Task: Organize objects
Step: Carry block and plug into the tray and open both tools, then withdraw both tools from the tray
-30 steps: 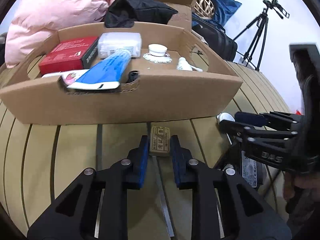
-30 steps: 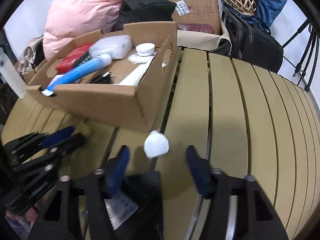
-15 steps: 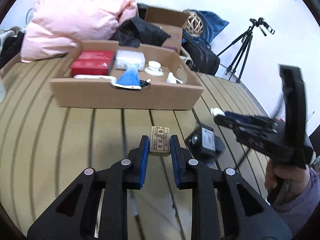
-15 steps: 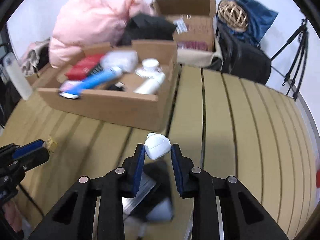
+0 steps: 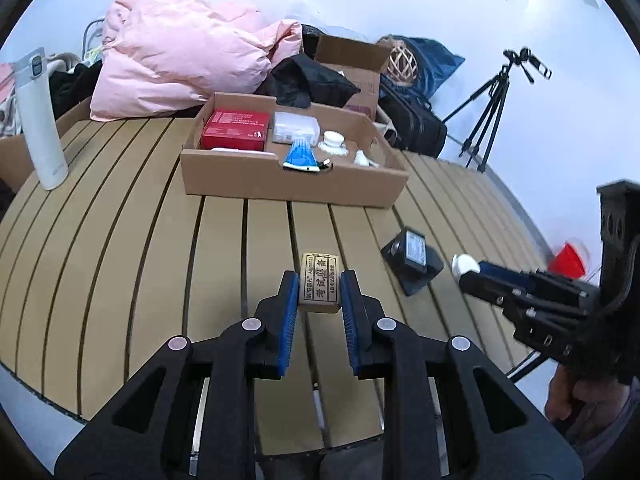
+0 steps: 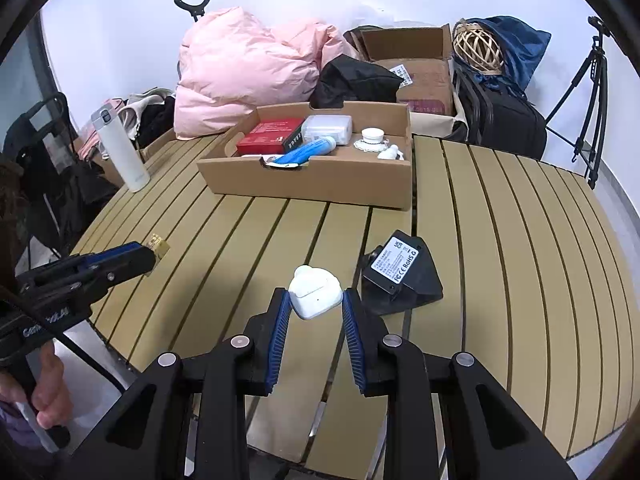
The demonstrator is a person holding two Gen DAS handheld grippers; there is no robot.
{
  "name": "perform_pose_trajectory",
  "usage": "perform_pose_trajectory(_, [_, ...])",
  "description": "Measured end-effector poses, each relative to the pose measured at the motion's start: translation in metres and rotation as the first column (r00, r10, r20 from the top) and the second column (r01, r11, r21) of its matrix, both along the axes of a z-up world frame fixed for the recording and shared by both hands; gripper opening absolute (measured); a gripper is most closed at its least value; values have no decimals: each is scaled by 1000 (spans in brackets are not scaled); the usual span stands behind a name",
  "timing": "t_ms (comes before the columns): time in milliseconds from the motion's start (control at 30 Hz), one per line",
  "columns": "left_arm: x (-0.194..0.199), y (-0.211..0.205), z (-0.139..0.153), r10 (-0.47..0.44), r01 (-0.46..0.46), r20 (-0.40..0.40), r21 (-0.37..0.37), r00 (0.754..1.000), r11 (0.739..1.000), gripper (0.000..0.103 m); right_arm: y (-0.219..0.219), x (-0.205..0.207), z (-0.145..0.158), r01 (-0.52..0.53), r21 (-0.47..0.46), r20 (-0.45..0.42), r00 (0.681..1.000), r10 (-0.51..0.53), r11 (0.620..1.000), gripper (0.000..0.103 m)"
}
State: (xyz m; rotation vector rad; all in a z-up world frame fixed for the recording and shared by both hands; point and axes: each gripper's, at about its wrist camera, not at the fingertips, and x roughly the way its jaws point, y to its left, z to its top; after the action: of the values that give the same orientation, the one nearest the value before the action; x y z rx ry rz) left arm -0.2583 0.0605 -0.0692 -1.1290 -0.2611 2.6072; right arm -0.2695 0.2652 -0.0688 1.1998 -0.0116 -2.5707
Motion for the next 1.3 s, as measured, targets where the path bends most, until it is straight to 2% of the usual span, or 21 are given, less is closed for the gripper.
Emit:
perform_pose_trajectory(100, [-12, 2, 4, -11, 10, 10, 17, 1000, 1000, 18, -2, -3, 3, -4, -5, 1, 1000, 4, 1000, 30])
perform_pose_trajectory(200, [-48, 9, 18, -50, 49, 27, 40, 998, 998, 18, -2, -15, 9, -11, -8, -7, 1000, 11, 1000, 30])
perform_pose_trajectory(300, [-97, 18, 33, -95, 92, 45, 54, 994, 994, 18, 0, -49, 22, -24, -12, -21, 999, 24, 1000, 30])
perform_pose_trajectory(367, [-131, 25, 40, -111, 110, 50, 20, 993, 994, 18, 3, -81, 27, -22, -19, -6, 1000, 22, 1000, 30])
perform_pose_trajectory(433, [-168, 27, 41, -89, 90, 84, -8, 992, 996, 18, 3, -118, 30, -22, -17, 9, 1000, 22, 1000, 30])
perform_pose_trajectory(500, [-210, 29, 34, -80, 84, 138, -27, 987, 996, 18, 2, -153, 31, -25, -23, 37, 999, 26, 999, 30])
perform_pose_trajectory(633, [-288, 32, -5, -8, 38, 275, -103, 961, 994, 18, -5, -232, 22, 0, -40, 137, 991, 6, 999, 30])
perform_pose_trajectory(767, [-330, 38, -38, 42, 35, 362, -202, 931, 979, 19, -26, -298, -6, 1, 63, 244, 970, -16, 998, 30])
perform_pose_trajectory(800, [-334, 38, -42, 52, 34, 379, -217, 924, 975, 21, -27, -308, -13, 7, 63, 273, 962, -24, 998, 30])
perform_pose_trajectory(867, [-337, 35, -46, 83, 12, 391, -235, 917, 972, 49, -32, -326, -30, 23, 110, 329, 943, -58, 994, 31])
perform_pose_trajectory(900, [-336, 33, -45, 82, 2, 375, -219, 923, 976, 54, -35, -332, -37, 15, 127, 357, 932, -59, 992, 31])
perform_pose_trajectory(933, [-333, 30, -43, 81, -5, 361, -207, 929, 978, 60, -38, -335, -42, 1, 142, 378, 924, -56, 990, 35])
perform_pose_trajectory(967, [-332, 27, -41, 80, -9, 353, -197, 932, 980, 62, -40, -336, -44, -3, 150, 378, 924, -54, 989, 59])
perform_pose_trajectory(1000, [-331, 26, -39, 75, -9, 350, -187, 934, 982, 64, -40, -336, -44, -1, 150, 369, 928, -55, 989, 96])
perform_pose_trajectory(1033, [-329, 23, -37, 69, -9, 342, -175, 937, 985, 69, -40, -335, -43, 2, 141, 353, 934, -52, 990, 103])
perform_pose_trajectory(1233, [-315, 17, -15, 73, -16, 302, -185, 951, 983, 83, -40, -327, -31, 15, 134, 300, 952, -55, 991, 103])
perform_pose_trajectory(1300, [-301, 15, -2, 82, -27, 265, -203, 961, 979, 93, -40, -321, -21, 14, 138, 280, 959, -53, 990, 103])
